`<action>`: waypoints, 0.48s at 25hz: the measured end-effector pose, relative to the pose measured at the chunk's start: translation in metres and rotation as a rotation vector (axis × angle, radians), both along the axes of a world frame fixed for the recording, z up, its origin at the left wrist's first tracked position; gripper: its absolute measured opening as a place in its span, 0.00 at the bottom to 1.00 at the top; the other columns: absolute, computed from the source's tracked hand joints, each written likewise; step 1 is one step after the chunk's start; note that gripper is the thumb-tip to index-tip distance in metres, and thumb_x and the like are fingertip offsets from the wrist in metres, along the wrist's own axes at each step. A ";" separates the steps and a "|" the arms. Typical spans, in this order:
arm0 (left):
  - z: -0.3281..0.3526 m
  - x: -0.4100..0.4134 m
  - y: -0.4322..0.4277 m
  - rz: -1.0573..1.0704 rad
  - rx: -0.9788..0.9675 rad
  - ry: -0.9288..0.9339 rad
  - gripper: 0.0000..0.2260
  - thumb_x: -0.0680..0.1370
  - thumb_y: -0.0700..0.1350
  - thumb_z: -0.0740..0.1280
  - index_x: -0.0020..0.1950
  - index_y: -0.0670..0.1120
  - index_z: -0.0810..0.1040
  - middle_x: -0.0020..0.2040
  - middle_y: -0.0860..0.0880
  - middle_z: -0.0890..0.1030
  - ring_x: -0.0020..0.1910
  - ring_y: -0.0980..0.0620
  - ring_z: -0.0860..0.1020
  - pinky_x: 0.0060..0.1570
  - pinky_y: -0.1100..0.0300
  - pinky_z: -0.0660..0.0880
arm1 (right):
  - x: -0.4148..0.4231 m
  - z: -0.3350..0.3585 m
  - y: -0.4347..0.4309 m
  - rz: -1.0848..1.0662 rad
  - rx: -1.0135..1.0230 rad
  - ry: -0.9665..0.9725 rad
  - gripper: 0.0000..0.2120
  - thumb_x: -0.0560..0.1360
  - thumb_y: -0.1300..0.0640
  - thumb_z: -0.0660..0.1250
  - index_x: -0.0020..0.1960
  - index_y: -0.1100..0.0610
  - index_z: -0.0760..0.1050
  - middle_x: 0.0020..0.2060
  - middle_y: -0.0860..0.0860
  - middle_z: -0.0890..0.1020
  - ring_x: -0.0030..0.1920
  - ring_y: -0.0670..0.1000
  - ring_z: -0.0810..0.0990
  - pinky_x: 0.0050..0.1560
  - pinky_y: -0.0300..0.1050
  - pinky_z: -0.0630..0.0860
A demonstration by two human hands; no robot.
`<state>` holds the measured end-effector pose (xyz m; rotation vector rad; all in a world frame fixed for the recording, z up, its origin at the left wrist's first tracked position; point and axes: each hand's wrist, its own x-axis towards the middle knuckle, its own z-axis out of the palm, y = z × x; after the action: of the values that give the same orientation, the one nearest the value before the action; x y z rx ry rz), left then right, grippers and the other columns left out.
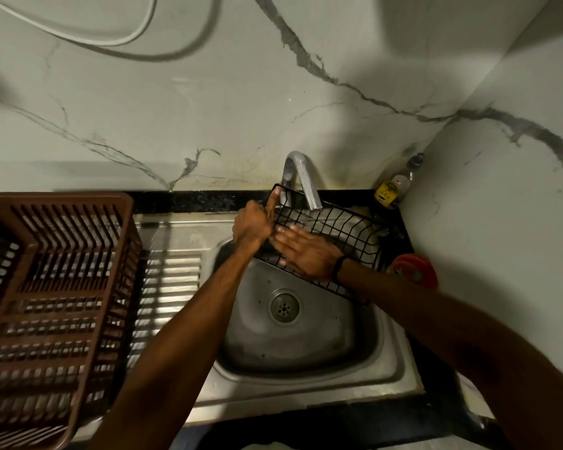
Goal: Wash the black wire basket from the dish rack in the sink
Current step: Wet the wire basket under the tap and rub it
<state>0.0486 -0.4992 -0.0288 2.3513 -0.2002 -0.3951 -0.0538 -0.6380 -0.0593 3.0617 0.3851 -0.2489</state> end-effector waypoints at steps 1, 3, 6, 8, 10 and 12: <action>0.000 0.002 -0.001 -0.008 0.009 -0.014 0.40 0.75 0.78 0.50 0.41 0.41 0.79 0.39 0.42 0.82 0.39 0.42 0.79 0.42 0.52 0.73 | -0.003 -0.002 0.003 0.016 -0.008 -0.006 0.29 0.83 0.42 0.46 0.79 0.58 0.52 0.78 0.58 0.54 0.78 0.55 0.49 0.78 0.58 0.50; 0.004 0.005 0.001 0.003 0.004 -0.028 0.40 0.75 0.78 0.49 0.41 0.41 0.79 0.39 0.42 0.81 0.39 0.42 0.79 0.42 0.52 0.72 | 0.000 0.000 0.011 -0.108 0.023 -0.014 0.30 0.83 0.42 0.46 0.79 0.59 0.53 0.78 0.58 0.54 0.78 0.56 0.49 0.77 0.61 0.55; 0.007 0.003 0.001 -0.030 0.010 -0.036 0.37 0.77 0.75 0.52 0.41 0.41 0.78 0.36 0.44 0.79 0.38 0.44 0.79 0.39 0.55 0.68 | 0.000 -0.010 0.000 0.035 -0.002 0.004 0.30 0.83 0.42 0.44 0.78 0.60 0.54 0.77 0.59 0.58 0.78 0.58 0.55 0.75 0.60 0.58; 0.007 -0.002 0.001 -0.058 0.032 -0.049 0.35 0.79 0.73 0.53 0.41 0.41 0.78 0.37 0.44 0.80 0.38 0.44 0.79 0.37 0.56 0.67 | 0.000 -0.005 -0.001 -0.088 0.022 -0.028 0.30 0.83 0.41 0.44 0.79 0.57 0.48 0.79 0.57 0.53 0.79 0.56 0.50 0.77 0.59 0.55; 0.006 -0.005 0.000 -0.045 0.025 -0.053 0.35 0.78 0.73 0.53 0.42 0.42 0.78 0.40 0.43 0.81 0.39 0.44 0.79 0.39 0.54 0.70 | -0.001 -0.004 0.003 -0.122 0.066 -0.042 0.29 0.83 0.44 0.45 0.79 0.58 0.49 0.79 0.58 0.53 0.79 0.56 0.48 0.77 0.59 0.53; 0.006 -0.008 -0.001 -0.051 0.021 -0.043 0.36 0.78 0.75 0.52 0.42 0.42 0.77 0.39 0.43 0.80 0.39 0.44 0.78 0.42 0.52 0.73 | -0.010 -0.015 0.002 0.120 -0.001 -0.019 0.27 0.84 0.46 0.47 0.79 0.57 0.53 0.78 0.57 0.56 0.79 0.55 0.50 0.78 0.57 0.49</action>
<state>0.0406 -0.5001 -0.0227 2.3804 -0.2782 -0.3737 -0.0637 -0.6355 -0.0747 3.0230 0.5651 -0.2143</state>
